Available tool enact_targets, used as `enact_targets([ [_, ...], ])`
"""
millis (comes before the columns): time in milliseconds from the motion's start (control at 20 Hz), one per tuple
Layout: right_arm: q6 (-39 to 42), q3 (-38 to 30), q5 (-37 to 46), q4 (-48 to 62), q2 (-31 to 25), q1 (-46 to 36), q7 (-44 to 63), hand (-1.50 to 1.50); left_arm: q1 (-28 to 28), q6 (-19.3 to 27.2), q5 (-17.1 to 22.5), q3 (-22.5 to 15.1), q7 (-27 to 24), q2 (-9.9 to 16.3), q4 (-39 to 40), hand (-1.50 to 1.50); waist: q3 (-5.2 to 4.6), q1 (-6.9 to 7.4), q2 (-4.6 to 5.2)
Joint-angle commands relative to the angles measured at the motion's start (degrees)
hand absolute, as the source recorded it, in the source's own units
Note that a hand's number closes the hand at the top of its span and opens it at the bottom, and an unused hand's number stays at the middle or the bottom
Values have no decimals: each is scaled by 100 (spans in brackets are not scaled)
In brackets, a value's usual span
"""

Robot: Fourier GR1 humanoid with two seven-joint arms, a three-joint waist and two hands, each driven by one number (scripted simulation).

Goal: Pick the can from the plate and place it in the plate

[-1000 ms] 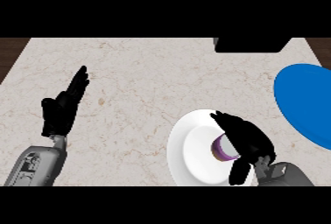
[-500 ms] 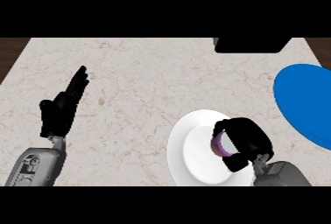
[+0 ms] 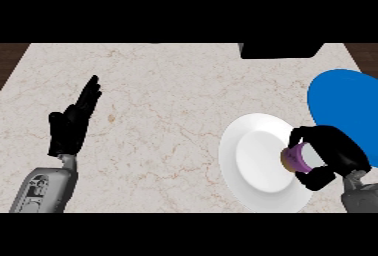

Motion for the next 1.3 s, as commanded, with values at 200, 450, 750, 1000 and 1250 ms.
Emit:
enact_targets([
  [200,-397,-2155,-812,1218,-1899,186,-1951,150,173,82,30,128,-53,26,-45,0,77,-278,31],
  [450,-967,-3311,-1598,1920,-2217,-21,-3496,150,182,-11,136,248,-55,123,-13,0,89,-217,14],
  [750,-507,-4162,-2488,3095,-2809,-262,-5512,150,169,50,-22,-16,-144,-81,-42,0,68,24,72],
  [1000,277,-4219,-2629,4434,-3434,-434,-6916,150,-36,-73,-27,-162,66,-87,-239,0,35,322,76],
  [1250,359,-3609,-2392,5217,-3438,-936,-7122,150,-119,-149,-7,-191,5,-156,-53,0,22,468,98],
])
